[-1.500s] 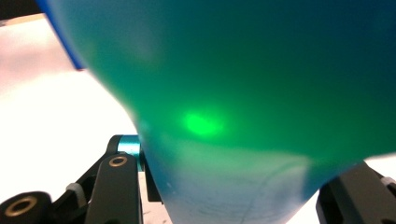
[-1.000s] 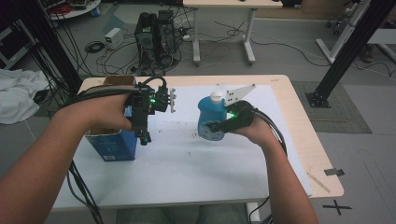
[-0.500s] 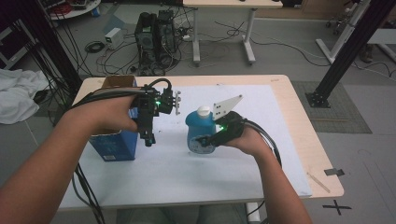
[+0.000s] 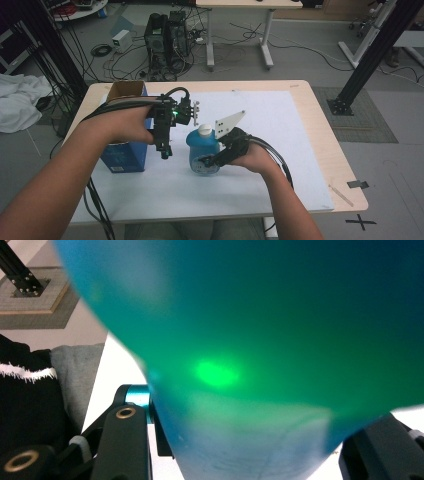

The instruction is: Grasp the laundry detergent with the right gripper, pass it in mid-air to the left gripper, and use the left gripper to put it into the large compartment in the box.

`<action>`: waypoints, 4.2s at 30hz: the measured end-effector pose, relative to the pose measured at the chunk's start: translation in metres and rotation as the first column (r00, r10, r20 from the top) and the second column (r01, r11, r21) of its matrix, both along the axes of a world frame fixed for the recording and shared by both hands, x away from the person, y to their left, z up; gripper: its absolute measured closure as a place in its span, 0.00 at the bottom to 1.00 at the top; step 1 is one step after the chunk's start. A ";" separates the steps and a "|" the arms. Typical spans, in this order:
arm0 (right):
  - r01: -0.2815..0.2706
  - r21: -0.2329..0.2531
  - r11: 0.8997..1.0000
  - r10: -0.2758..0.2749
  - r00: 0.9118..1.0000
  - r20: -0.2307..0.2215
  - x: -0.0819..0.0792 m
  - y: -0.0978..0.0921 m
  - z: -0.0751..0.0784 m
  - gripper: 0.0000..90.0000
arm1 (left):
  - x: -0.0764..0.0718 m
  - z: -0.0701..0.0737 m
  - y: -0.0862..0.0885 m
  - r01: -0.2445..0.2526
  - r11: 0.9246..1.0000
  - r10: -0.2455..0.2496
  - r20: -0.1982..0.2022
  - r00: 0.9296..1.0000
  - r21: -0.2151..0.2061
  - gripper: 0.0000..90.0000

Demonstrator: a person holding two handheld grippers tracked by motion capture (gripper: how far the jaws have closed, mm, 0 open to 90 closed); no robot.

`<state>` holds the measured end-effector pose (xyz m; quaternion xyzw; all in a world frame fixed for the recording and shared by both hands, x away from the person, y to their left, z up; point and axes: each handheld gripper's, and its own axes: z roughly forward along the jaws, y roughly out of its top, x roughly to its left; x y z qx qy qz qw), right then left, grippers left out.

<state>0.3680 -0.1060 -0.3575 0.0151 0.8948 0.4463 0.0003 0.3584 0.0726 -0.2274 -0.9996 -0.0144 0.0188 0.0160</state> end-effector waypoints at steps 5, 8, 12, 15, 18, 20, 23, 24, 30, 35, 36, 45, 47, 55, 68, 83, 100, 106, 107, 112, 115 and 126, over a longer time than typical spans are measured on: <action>-0.017 0.000 1.000 0.017 1.000 -0.007 -0.004 0.009 -0.002 0.50 | 0.000 -0.004 -0.006 0.012 1.000 -0.012 -0.009 1.000 0.007 0.07; -0.028 0.005 1.000 0.028 1.000 0.004 -0.004 0.012 -0.003 0.50 | 0.000 -0.005 -0.009 0.027 1.000 -0.027 -0.004 1.000 0.000 0.07; -0.042 0.007 0.999 0.042 0.999 -0.001 -0.006 0.019 -0.003 0.50 | -0.002 -0.006 -0.012 0.018 1.000 -0.018 -0.009 1.000 0.000 0.07; -0.058 0.029 0.998 0.058 0.998 0.017 -0.007 0.026 -0.002 0.50 | -0.002 -0.008 -0.015 0.032 0.999 -0.032 -0.001 0.999 -0.017 0.07; -0.064 0.033 0.997 0.063 0.998 0.019 -0.007 0.028 -0.001 0.50 | -0.003 -0.009 -0.016 0.029 0.999 -0.029 -0.012 1.000 -0.023 0.07; -0.066 0.037 0.997 0.065 0.998 0.025 -0.007 0.030 -0.001 0.50 | -0.003 -0.010 -0.018 0.040 0.999 -0.040 -0.008 0.999 -0.029 0.07; -0.074 0.031 0.997 0.073 0.997 0.029 -0.008 0.033 0.000 0.50 | -0.003 -0.012 -0.023 0.052 0.998 -0.052 -0.006 0.999 -0.024 0.07; -0.074 0.031 0.997 0.073 0.997 0.029 -0.008 0.033 0.000 0.50 | -0.003 -0.012 -0.023 0.052 0.998 -0.052 -0.006 0.999 -0.024 0.07; -0.053 0.042 0.998 0.053 0.998 -0.015 -0.014 0.037 0.002 0.50 | -0.005 -0.013 -0.029 0.050 0.998 -0.049 0.018 0.999 -0.034 0.07; -0.054 0.047 0.997 0.055 0.998 -0.017 -0.015 0.036 0.003 0.50 | -0.005 -0.014 -0.032 0.058 0.998 -0.057 0.022 0.998 -0.029 0.07; -0.056 0.051 0.997 0.056 0.998 -0.012 -0.015 0.036 0.004 0.50 | -0.005 -0.014 -0.033 0.052 0.998 -0.052 0.020 0.998 -0.025 0.07; -0.044 0.044 0.998 0.046 0.998 -0.041 -0.017 0.038 0.007 0.50 | -0.006 -0.015 -0.037 0.057 0.998 -0.057 0.027 0.998 -0.017 0.07; -0.056 0.047 0.997 0.058 0.998 -0.029 -0.016 0.038 0.007 0.50 | -0.006 -0.015 -0.038 0.064 0.998 -0.063 0.031 0.998 -0.011 0.07; -0.047 0.045 0.998 0.049 0.998 -0.039 -0.017 0.037 0.008 0.50 | -0.007 -0.015 -0.038 0.068 0.998 -0.068 0.051 0.996 -0.002 0.14; -0.063 0.052 0.997 0.064 0.998 -0.023 -0.017 0.037 0.009 0.50 | -0.007 -0.013 -0.039 0.074 0.997 -0.074 0.065 0.995 0.005 0.21; -0.056 0.054 0.997 0.058 0.998 -0.033 -0.017 0.039 0.008 0.50 | -0.009 -0.012 -0.038 0.065 0.998 -0.066 0.045 0.997 0.015 0.30; -0.068 0.065 0.996 0.070 0.997 -0.025 -0.015 0.039 0.008 0.51 | -0.010 -0.012 -0.040 0.069 0.997 -0.070 0.042 0.997 0.018 0.36; -0.065 0.065 0.996 0.067 0.997 -0.030 -0.016 0.040 0.007 0.51 | -0.011 -0.012 -0.040 0.068 0.997 -0.069 0.035 0.997 0.020 0.38; -0.066 0.068 0.995 0.068 0.997 -0.030 -0.016 0.040 0.007 0.51 | -0.012 -0.011 -0.040 0.074 0.997 -0.075 0.035 0.997 0.022 0.40; -0.048 0.064 0.997 0.051 0.998 -0.046 -0.017 0.041 0.006 0.51 | -0.013 -0.011 -0.040 0.069 0.997 -0.070 0.039 0.997 0.030 0.41; -0.041 0.061 0.997 0.045 0.997 -0.069 -0.019 0.043 0.006 0.51 | -0.012 -0.010 -0.039 0.062 0.998 -0.063 0.025 0.998 0.034 0.41; -0.055 0.092 0.994 0.057 0.998 -0.026 -0.017 0.039 0.010 0.49 | -0.013 -0.003 -0.042 0.067 0.997 -0.068 0.042 0.997 0.032 0.42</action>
